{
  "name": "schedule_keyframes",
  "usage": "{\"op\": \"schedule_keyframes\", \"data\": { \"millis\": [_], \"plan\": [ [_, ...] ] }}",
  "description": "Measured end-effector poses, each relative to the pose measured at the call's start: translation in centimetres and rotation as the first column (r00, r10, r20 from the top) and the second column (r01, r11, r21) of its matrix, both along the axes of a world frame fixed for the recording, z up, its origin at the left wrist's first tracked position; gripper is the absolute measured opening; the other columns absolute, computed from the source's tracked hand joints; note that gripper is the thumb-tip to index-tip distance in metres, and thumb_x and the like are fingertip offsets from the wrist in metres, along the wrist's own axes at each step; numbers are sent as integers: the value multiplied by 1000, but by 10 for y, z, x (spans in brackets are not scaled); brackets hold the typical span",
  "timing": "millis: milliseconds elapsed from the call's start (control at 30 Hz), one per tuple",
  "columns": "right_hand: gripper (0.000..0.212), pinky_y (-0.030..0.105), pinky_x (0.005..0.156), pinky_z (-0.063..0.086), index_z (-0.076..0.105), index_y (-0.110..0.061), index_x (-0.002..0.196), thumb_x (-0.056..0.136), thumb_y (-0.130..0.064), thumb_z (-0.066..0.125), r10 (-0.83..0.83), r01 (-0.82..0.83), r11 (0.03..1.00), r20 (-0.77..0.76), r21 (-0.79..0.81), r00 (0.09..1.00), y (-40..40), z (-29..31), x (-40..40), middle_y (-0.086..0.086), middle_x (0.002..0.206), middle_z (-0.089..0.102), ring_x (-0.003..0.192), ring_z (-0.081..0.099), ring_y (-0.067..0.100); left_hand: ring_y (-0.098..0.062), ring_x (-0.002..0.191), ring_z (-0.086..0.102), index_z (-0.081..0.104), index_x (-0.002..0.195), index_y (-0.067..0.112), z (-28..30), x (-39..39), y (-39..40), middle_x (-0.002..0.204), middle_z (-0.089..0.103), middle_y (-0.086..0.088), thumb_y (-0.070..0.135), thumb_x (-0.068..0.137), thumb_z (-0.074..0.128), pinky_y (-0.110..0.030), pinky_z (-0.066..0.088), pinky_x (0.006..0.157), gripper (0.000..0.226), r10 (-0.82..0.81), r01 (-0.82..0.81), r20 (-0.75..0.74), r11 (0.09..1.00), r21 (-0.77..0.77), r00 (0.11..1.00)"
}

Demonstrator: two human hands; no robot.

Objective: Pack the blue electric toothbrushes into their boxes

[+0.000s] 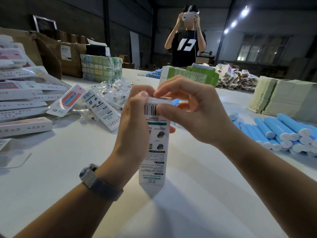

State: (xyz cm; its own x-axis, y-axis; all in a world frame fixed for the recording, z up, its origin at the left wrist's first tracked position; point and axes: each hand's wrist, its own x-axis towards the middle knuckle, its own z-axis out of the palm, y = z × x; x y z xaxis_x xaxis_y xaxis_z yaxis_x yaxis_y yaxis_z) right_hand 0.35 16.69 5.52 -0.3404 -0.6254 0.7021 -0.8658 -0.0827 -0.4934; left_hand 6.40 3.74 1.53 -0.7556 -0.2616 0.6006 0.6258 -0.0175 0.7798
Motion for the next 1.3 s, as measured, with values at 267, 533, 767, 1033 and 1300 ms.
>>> {"op": "schedule_keyframes", "data": {
  "millis": [267, 533, 767, 1033, 1300],
  "plan": [
    [16, 33, 61, 59, 66, -15, 103, 89, -8, 69, 4, -3, 1000, -55, 25, 998, 1, 1, -1, 4, 107, 60, 98, 63, 9, -15, 66, 69, 61, 90, 24, 2, 0, -5, 75, 70, 1, 40, 93, 31, -31, 57, 57, 34, -92, 91, 66, 996, 24, 994],
    [14, 31, 69, 59, 67, -14, 103, 91, -9, 66, 3, -2, 1000, -105, 10, 994, -3, -3, -3, 5, 106, 60, 100, 62, 11, -10, 59, 66, 55, 90, 19, 3, -2, -8, 66, 67, 5, 26, 104, 27, -23, 52, 50, 33, -89, 88, 98, 996, 7, 991],
    [12, 31, 71, 57, 65, -15, 100, 91, -7, 64, -77, 76, 992, -2, -97, 997, -10, -15, -5, 0, 105, 60, 96, 63, 22, -18, 69, 67, 51, 109, 7, -5, -7, -5, 78, 65, -4, 40, 99, 35, -26, 55, 57, 38, -85, 85, 30, 996, 22, 996],
    [9, 27, 74, 57, 65, -24, 97, 95, -16, 62, -375, 375, 920, 26, -114, 927, -14, -21, -5, -5, 107, 48, 100, 53, 8, -16, 89, 66, 43, 131, 27, -16, -10, -8, 91, 66, 4, 23, 89, 40, -39, 57, 83, 43, -147, 148, 25, 989, -29, 989],
    [70, 29, 88, 52, 29, -43, 151, 87, -40, 58, -313, 280, 944, 205, 176, 927, -3, -37, -2, -9, 114, 45, 98, 54, 6, -17, 124, 61, 47, 145, 35, -20, -12, -12, 143, 51, -5, 6, 106, 36, -40, 52, 101, 49, -185, 185, 49, 983, 18, 981]
  ]
}}
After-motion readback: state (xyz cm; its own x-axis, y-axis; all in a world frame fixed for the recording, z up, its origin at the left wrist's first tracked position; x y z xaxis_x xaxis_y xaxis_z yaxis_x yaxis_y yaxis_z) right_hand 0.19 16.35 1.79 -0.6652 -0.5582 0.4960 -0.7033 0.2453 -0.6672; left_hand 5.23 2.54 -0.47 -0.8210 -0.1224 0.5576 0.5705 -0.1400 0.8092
